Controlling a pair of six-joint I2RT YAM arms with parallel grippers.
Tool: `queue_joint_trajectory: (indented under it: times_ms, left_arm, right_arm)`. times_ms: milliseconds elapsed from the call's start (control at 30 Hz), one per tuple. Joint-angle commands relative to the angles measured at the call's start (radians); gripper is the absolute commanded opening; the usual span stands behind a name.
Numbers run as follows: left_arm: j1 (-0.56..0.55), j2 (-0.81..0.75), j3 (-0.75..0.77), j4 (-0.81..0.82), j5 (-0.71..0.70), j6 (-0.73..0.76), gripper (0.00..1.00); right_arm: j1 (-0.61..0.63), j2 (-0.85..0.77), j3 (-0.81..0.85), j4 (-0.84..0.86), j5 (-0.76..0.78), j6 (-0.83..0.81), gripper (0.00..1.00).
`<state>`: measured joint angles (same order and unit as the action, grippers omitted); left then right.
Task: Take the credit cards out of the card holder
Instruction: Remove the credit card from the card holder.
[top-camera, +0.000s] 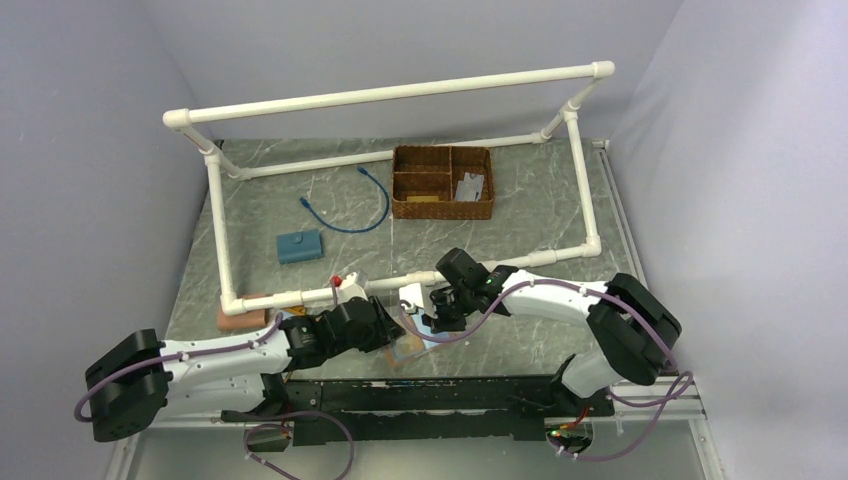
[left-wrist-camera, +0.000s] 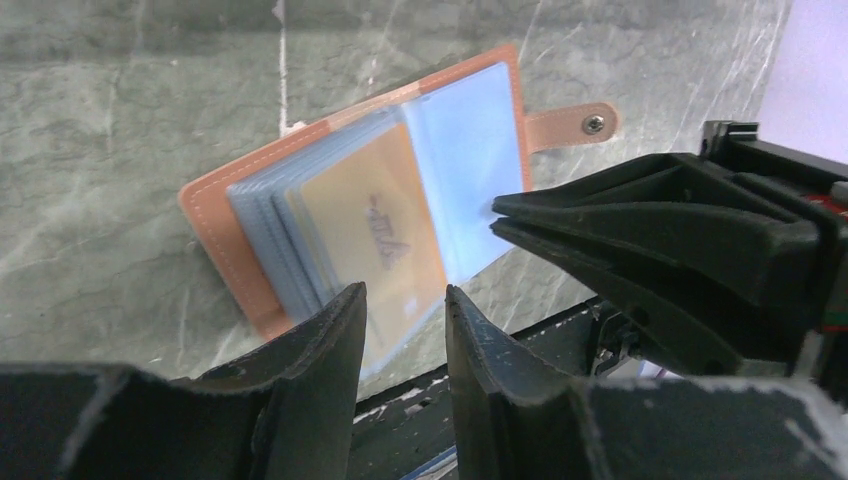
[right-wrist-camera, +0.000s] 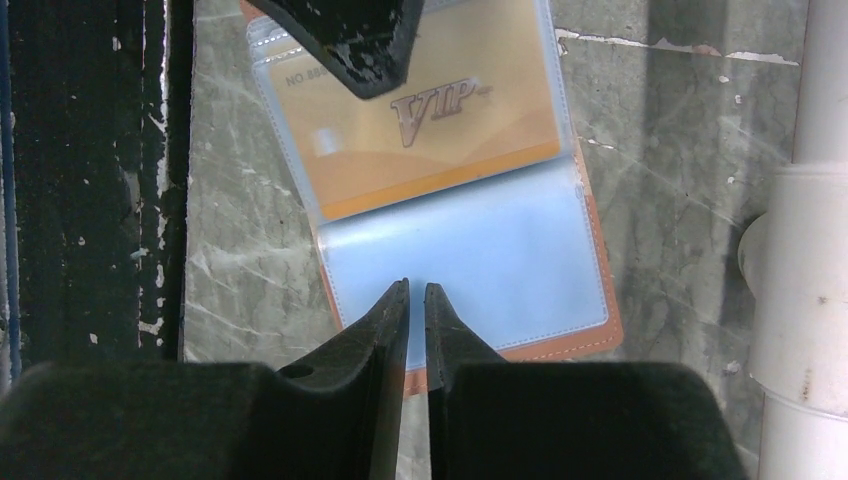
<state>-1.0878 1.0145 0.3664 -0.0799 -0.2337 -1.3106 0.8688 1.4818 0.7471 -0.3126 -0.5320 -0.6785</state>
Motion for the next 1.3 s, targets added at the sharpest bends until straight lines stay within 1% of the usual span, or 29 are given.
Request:
queue_joint_trajectory:
  times_ms: [0, 367, 533, 867, 1267]
  left_arm:
    - [0.003, 0.03, 0.063, -0.008, -0.009, -0.01, 0.4]
    - [0.003, 0.059, 0.115, -0.133, -0.033, -0.054, 0.42]
    - [0.003, 0.079, 0.12, -0.137, -0.028, -0.065, 0.44]
    - [0.003, 0.134, 0.143, -0.133, -0.013, -0.066, 0.45]
    - [0.003, 0.083, 0.128, -0.12, -0.012, -0.027, 0.45]
  right_arm:
    - [0.007, 0.004, 0.036, 0.018, 0.001, -0.014, 0.13]
    - [0.01, 0.022, 0.044, 0.01, 0.011, -0.012, 0.13]
    - [0.013, 0.027, 0.047, 0.007, 0.014, -0.012, 0.12]
    - [0.016, 0.032, 0.049, 0.002, 0.018, -0.013, 0.12]
    - [0.024, 0.044, 0.06, -0.015, 0.026, -0.02, 0.12]
